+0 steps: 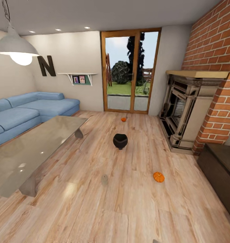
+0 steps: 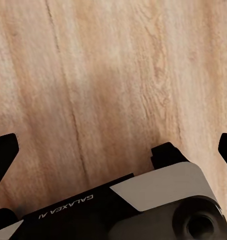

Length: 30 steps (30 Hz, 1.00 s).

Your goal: Place each of the two pumpkins and all three candles from the living room inside a cabinet in the living room (use any cabinet), then make sure every cabinet is closed, and position the cauldron so it is next to a table in the living room.

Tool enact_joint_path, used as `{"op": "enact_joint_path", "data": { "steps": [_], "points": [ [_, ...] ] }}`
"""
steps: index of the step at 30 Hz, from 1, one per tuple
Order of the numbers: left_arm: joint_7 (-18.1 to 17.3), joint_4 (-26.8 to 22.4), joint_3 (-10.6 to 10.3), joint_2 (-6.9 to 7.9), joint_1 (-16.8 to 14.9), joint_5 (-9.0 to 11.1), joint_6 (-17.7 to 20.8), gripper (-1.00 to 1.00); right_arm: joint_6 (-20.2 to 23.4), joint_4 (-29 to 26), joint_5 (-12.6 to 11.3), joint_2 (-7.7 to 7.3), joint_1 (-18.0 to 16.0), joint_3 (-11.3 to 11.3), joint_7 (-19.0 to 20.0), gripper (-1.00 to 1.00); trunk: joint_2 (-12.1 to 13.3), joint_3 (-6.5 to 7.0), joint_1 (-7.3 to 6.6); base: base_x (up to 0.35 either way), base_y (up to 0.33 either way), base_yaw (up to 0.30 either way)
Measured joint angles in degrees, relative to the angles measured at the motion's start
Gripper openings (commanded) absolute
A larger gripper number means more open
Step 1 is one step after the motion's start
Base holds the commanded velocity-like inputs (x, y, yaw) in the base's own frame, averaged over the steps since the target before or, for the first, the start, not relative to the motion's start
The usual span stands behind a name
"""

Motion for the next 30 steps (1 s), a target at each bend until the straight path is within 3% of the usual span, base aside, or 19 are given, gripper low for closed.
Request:
{"op": "enact_joint_path", "data": {
  "steps": [8, 13, 18, 22, 26, 27, 30],
  "points": [
    [0.00, 0.00, 0.00, 0.00, 0.00, -0.03, -0.01, 1.00, 0.00, 0.00, 0.01, 0.00, 0.00, 0.06, 0.00, 1.00, 0.00, 0.00, 0.00, 0.000, 0.000, 0.282],
    [0.00, 0.00, 0.04, 0.00, 0.00, -0.04, -0.04, 1.00, -0.49, 0.00, 0.00, 0.00, 0.00, 3.87, -0.06, 1.00, 0.00, 0.00, 0.00, 0.000, 0.000, 0.282],
    [0.00, -0.11, 0.23, 0.13, 0.00, 0.01, -0.01, 1.00, -0.95, -0.48, -0.07, 0.21, -0.03, 4.97, -0.08, 1.00, 0.00, 0.00, 0.00, 0.000, 0.000, 0.282],
    [0.64, -6.36, 0.41, 0.60, -0.02, 0.02, 1.93, 1.00, 1.39, -9.39, -0.09, 0.62, -0.58, 5.18, -0.12, 1.00, 0.00, -0.04, 0.00, 0.000, 0.000, 0.282],
    [2.55, -17.09, 0.99, 2.83, -0.71, 0.06, 11.61, 1.00, 10.38, -22.73, -0.54, 0.62, -0.68, 4.93, -0.16, 1.00, 0.00, -0.13, 0.00, 0.000, 0.000, 0.282],
    [3.79, -20.29, 1.61, 3.69, -1.78, 0.08, 15.98, 1.00, 13.84, -27.71, -0.68, 0.66, -0.71, 4.86, -0.21, 1.00, 0.00, -0.14, 0.00, 0.000, 0.000, 0.282],
    [4.89, -22.99, 4.11, 4.63, -4.49, 0.11, 20.67, 1.00, 17.43, -35.26, -0.86, 0.72, -0.71, 4.81, -0.69, 1.00, 0.00, -0.23, 0.00, 0.000, 0.000, 0.282]
  ]
}}
